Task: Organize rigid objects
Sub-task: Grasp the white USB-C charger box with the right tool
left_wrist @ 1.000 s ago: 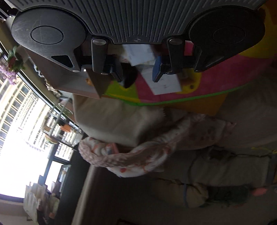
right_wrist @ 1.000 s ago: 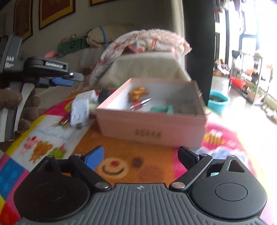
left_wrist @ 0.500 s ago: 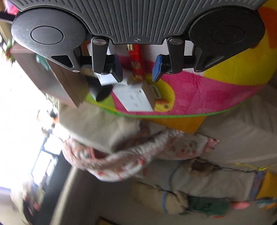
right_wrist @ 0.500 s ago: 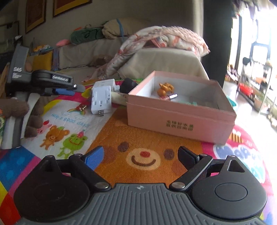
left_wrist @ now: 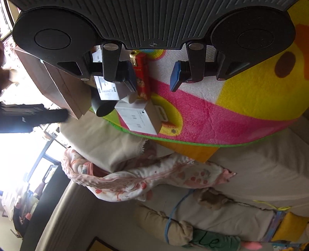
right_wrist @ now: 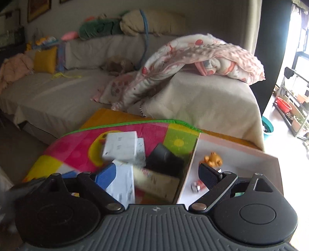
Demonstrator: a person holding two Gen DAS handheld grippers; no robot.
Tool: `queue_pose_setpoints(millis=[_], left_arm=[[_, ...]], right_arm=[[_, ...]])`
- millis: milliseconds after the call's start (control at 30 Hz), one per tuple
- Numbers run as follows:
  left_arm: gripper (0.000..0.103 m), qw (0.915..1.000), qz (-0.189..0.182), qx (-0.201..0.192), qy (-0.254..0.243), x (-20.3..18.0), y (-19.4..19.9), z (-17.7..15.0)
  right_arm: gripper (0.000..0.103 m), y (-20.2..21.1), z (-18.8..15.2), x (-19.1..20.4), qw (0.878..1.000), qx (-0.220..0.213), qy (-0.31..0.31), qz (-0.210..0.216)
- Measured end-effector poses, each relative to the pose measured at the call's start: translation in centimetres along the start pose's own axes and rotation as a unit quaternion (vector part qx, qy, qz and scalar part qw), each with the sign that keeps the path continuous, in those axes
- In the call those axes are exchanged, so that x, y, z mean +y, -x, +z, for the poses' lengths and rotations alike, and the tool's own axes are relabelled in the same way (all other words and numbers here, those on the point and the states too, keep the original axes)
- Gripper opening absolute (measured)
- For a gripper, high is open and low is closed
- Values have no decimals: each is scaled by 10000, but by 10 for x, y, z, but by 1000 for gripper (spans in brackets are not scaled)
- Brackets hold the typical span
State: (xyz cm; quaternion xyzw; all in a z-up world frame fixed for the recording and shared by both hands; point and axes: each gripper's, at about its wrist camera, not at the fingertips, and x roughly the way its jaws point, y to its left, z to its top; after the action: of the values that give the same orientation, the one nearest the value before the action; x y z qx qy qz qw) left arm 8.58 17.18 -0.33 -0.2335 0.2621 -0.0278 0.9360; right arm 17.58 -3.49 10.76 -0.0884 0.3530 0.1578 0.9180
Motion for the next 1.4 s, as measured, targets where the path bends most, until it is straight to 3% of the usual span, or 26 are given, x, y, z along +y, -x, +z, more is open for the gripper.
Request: queue_pose_setpoints(millis=[100, 200, 300, 367, 467, 567, 633, 667, 833, 967, 1100, 1267, 1400], left_arm=[[41, 10000, -64, 48, 13, 0, 1, 0], [41, 9999, -88, 64, -12, -2, 3, -1], [41, 9999, -108, 1, -22, -3, 6, 0], [41, 10000, -65, -34, -16, -2, 8, 0], [41, 10000, -23, -31, 26, 0, 8, 1], [41, 10000, -30, -7, 46, 0, 7, 2], [41, 10000, -37, 8, 41, 0, 7, 2], [41, 10000, -43, 15, 46, 1, 8, 2], [41, 9999, -50, 32, 155, 5, 8, 1], [41, 9997, -38, 31, 236, 7, 6, 2], [41, 9996, -251, -2, 133, 4, 9, 1], [41, 9969, -726, 129, -291, -14, 9, -5], [41, 9942, -466, 297, -919, -48, 8, -11]], right_arm=[[82, -46, 21, 11, 9990, 266, 85, -356], [80, -78, 36, 23, 9975, 397, 81, -579], [84, -96, 48, 34, 9983, 571, -113, 70], [86, -110, 53, 52, 9968, 685, 123, 392], [86, -132, 53, 74, 9948, 871, 431, 321], [86, -158, 52, 74, 9883, 1432, 145, 506], [76, -163, 49, 71, 9876, 1516, -17, 410], [69, -159, 48, 71, 9890, 1435, 5, 349], [69, -119, 42, 61, 9916, 1141, 110, 601], [69, -47, 19, 51, 9950, 476, 368, 794], [69, 38, -31, 33, 9938, -154, 690, 857], [69, 90, -115, -4, 9980, -63, 498, 373], [69, 99, -172, -33, 9992, 100, 109, -369]])
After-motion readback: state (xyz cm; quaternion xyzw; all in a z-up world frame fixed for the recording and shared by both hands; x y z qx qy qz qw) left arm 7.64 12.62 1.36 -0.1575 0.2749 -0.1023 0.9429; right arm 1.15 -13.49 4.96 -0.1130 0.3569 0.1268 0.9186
